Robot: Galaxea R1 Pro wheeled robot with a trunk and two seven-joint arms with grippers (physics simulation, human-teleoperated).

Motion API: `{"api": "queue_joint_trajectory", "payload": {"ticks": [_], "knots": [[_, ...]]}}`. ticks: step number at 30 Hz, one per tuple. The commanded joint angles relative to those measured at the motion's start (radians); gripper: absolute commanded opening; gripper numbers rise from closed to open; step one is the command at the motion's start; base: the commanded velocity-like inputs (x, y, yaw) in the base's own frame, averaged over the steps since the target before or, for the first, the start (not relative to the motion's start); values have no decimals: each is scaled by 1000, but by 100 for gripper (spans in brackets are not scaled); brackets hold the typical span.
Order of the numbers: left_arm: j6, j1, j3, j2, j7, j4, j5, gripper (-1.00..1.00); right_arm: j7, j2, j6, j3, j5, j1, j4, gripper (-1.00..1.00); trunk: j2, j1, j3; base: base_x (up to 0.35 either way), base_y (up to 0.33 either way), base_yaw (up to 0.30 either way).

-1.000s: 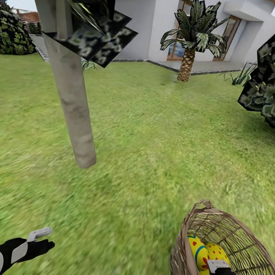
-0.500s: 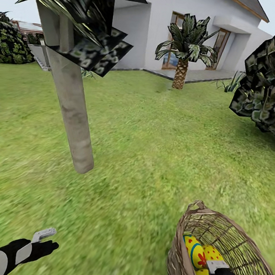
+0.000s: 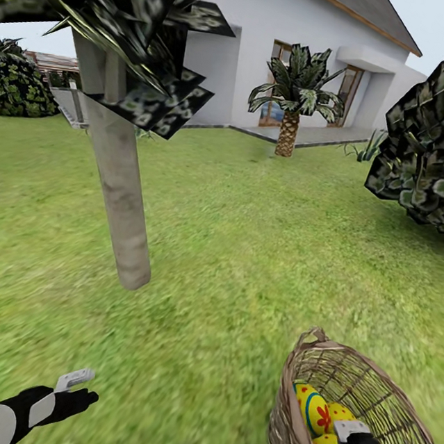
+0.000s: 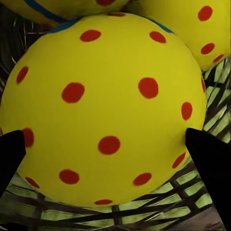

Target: Take the three Easter eggs out of the wicker basket on the lawn in the garden, then place them on the lawn next to a single tree (choose any tree) so that all three eggs are next to the same tree and none are left in the basket.

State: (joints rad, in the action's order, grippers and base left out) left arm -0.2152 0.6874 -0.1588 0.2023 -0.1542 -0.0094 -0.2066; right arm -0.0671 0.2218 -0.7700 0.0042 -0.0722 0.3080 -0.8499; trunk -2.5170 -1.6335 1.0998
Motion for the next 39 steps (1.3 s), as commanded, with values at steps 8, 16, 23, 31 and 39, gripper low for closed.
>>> {"api": "queue_joint_trajectory", "payload": {"ticks": [8,16,23,31,39], "knots": [[-6,0,-7,-1,-1,-1,-4,100,-7,2,-6,-1,-9,0,3,-100,2,4,-30,0,0,0],[-6,0,-7,-1,-2,-1,-4,100,-7,2,-6,-1,-11,0,5,-100,3,7,-61,0,0,0],[-6,0,-7,-1,-2,-1,-4,100,-7,2,-6,-1,-11,0,6,-100,5,11,-88,0,0,0],[-6,0,-7,-1,-1,-1,-4,100,-7,2,-6,-1,-11,0,6,-100,7,14,-119,0,0,0],[-6,1,-6,-1,-1,-1,-4,100,-5,3,-6,-1,-12,0,6,-100,9,18,-150,0,0,0]]}}
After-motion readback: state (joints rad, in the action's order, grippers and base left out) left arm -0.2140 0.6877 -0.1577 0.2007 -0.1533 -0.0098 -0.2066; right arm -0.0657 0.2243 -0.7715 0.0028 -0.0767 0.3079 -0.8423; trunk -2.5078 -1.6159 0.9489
